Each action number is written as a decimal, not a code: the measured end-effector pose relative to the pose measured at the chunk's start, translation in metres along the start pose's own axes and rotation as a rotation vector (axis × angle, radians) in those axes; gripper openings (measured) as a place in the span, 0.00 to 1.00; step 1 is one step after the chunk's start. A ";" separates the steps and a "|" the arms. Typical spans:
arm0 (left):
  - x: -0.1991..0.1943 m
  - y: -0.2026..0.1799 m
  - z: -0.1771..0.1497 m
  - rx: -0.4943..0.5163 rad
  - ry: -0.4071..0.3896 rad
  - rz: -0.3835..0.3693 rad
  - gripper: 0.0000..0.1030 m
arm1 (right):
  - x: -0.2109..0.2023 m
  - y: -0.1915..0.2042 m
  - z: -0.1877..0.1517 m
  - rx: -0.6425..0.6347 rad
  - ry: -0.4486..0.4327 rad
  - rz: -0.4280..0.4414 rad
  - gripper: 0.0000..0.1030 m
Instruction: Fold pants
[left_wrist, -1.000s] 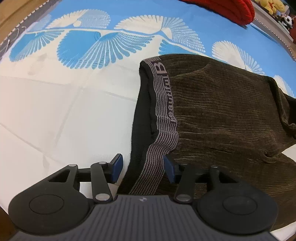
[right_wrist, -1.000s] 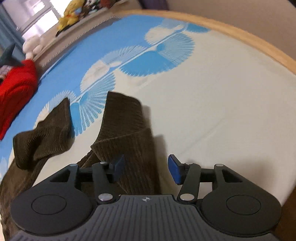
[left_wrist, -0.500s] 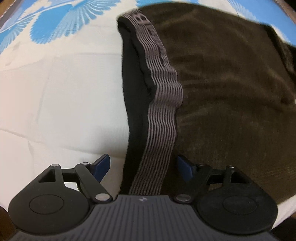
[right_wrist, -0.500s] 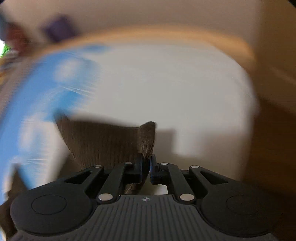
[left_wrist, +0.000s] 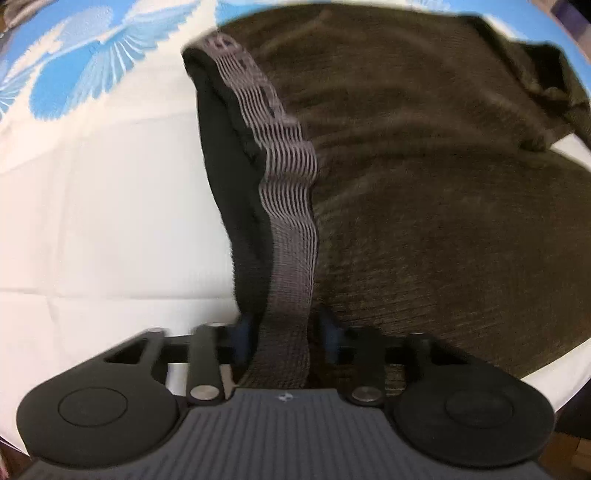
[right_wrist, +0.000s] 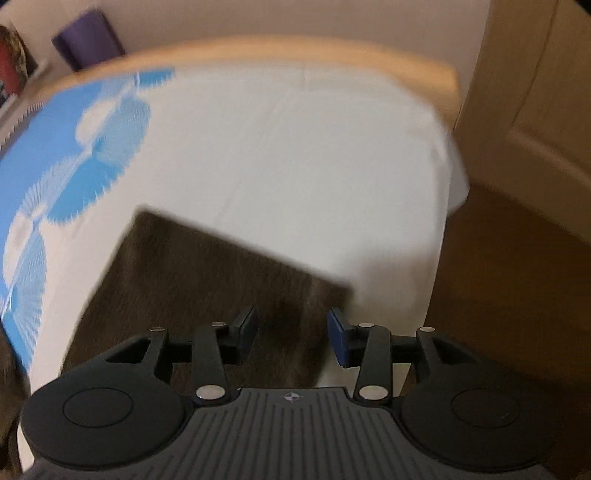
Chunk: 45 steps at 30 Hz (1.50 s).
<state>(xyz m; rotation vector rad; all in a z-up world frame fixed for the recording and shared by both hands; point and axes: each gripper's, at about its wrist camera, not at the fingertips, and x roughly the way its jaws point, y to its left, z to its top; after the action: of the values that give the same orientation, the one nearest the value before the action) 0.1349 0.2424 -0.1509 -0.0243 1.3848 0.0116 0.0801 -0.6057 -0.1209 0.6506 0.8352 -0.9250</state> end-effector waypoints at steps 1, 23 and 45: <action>-0.010 0.001 -0.001 -0.007 -0.027 0.003 0.17 | -0.008 0.006 0.002 -0.013 -0.053 -0.001 0.42; -0.030 -0.066 0.042 0.052 -0.146 0.077 0.44 | -0.098 0.192 -0.066 -0.432 -0.182 0.753 0.42; -0.028 -0.277 0.148 0.100 -0.437 -0.062 0.19 | 0.034 0.340 -0.058 -0.529 0.020 0.747 0.21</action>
<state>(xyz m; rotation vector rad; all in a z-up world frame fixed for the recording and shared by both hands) 0.2818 -0.0312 -0.0930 0.0186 0.9459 -0.0993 0.3716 -0.4183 -0.1358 0.4458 0.7270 -0.0118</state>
